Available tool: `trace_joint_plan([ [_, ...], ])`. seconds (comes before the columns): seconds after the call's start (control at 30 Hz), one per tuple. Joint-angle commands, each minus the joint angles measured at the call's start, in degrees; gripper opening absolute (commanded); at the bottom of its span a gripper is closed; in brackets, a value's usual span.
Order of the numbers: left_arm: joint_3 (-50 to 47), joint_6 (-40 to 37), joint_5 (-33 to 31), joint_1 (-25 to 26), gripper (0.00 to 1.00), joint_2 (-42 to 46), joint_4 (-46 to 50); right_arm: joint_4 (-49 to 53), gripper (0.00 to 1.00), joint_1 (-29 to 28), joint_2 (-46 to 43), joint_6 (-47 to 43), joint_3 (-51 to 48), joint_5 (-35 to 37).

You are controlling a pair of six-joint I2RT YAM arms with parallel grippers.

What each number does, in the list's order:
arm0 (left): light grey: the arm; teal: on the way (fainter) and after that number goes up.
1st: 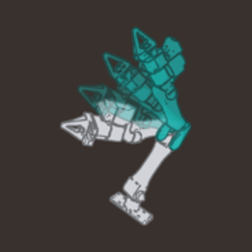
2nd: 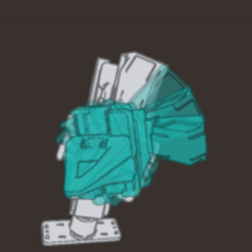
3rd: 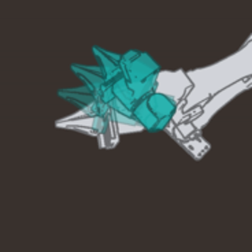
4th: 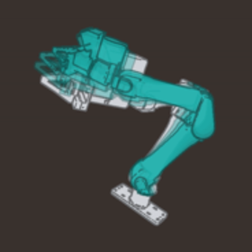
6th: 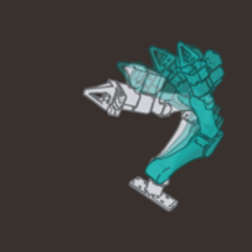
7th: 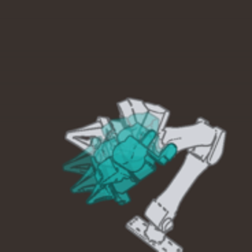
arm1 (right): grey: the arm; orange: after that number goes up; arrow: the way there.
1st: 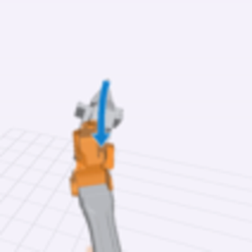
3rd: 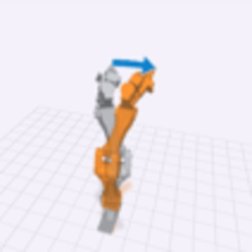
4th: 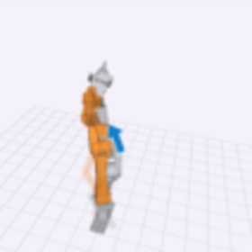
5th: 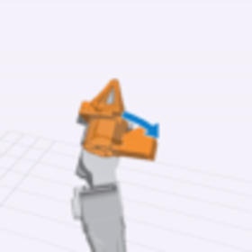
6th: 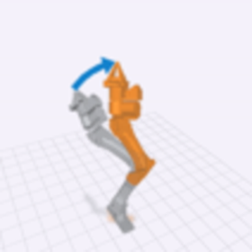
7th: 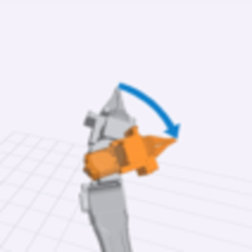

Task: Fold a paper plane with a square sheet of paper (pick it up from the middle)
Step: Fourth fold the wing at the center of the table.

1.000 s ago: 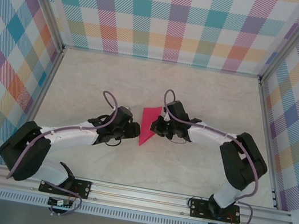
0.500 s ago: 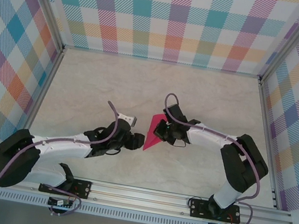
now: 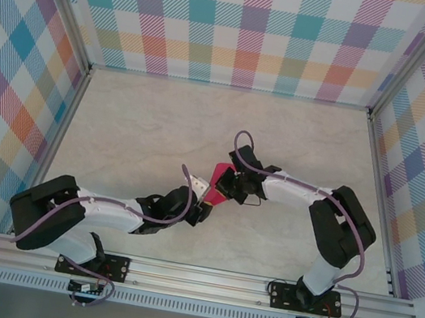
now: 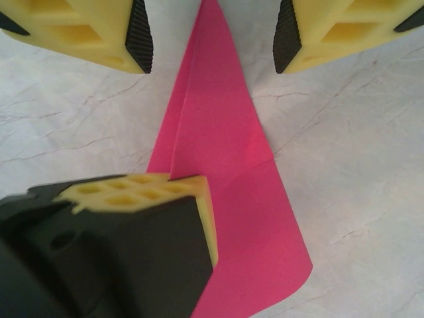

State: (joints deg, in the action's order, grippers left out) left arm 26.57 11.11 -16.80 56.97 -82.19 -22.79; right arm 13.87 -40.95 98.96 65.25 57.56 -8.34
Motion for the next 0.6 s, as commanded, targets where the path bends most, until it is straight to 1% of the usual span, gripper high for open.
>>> trace_joint_plan([
  [0.0,-0.6,-6.9,-2.9,1.2,0.52,-2.0,-6.9,2.5,0.02,-0.1,0.5,1.9,1.6,-1.6],
  [0.23,-0.5,-11.8,-2.1,1.3,0.47,-5.5,-12.3,3.6,0.03,0.3,0.8,2.7,2.0,-2.3],
  [0.57,-0.2,-12.0,-2.2,1.7,0.45,-9.5,-14.2,2.5,0.05,1.0,1.5,4.3,1.9,-5.3],
])
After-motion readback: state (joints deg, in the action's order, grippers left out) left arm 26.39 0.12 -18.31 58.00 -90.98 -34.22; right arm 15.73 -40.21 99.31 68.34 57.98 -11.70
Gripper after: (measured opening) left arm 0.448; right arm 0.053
